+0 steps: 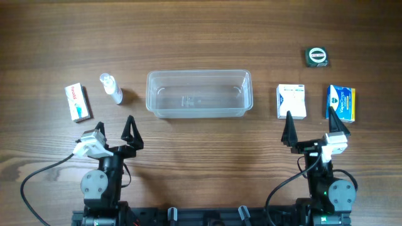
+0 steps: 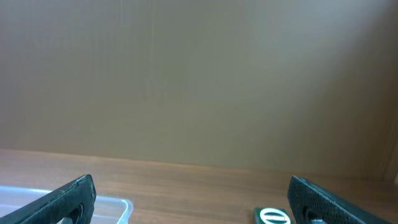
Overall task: Pack container
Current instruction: 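Move the right gripper toward the white Hansaplast box, then lower the right gripper and grasp the white Hansaplast box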
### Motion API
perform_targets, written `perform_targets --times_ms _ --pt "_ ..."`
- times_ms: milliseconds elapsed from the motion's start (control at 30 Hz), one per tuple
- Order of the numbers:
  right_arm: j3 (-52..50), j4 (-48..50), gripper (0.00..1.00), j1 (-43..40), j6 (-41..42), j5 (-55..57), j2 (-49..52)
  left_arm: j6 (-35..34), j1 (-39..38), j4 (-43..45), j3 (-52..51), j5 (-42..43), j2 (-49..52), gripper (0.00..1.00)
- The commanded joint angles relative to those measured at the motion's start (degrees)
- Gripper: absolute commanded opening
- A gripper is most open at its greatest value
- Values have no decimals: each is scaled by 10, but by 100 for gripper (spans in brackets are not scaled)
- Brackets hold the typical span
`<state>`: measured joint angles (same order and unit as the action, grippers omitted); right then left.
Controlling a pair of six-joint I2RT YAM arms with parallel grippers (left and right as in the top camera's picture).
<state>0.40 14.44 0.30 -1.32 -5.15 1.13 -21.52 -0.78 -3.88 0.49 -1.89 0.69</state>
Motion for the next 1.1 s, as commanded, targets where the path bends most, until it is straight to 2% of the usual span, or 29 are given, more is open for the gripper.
perform_targets --times_ms 0,100,200,267,300,367,400,567,733,800,900,967,1067 --pt "50 4 100 3 10 0 44 12 3 -1 -2 -6 -3 100" --pt "138 -5 100 3 -38 2 146 12 3 -1 -2 -6 -3 100" --pt "271 -94 100 3 -47 17 303 12 3 -1 -2 -6 -3 100" --pt "381 -207 100 3 -47 17 435 12 3 -1 -2 -6 -3 100" --pt "409 -243 100 3 -47 17 468 12 3 -1 -2 -6 -3 100" --pt "541 -416 100 3 -47 12 609 12 3 -1 -2 -6 -3 100" --pt "588 -472 100 3 -47 10 655 12 3 -1 -2 -6 -3 100" --pt "768 -660 100 -5 -45 -8 828 12 3 -1 -2 -6 -3 100" --pt "778 -723 100 -50 -13 -155 886 12 3 -1 -2 -6 -3 100" --pt "778 -721 100 -52 -14 -163 886 12 3 -1 -2 -6 -3 100" --pt "777 -712 100 -52 -17 -100 886 12 3 -1 -2 -6 -3 100" --pt "777 -709 100 -52 -16 -17 892 12 3 0 -2 -6 -3 100" --pt "777 -723 100 -52 -16 53 933 12 3 -1 -2 -6 -3 100"
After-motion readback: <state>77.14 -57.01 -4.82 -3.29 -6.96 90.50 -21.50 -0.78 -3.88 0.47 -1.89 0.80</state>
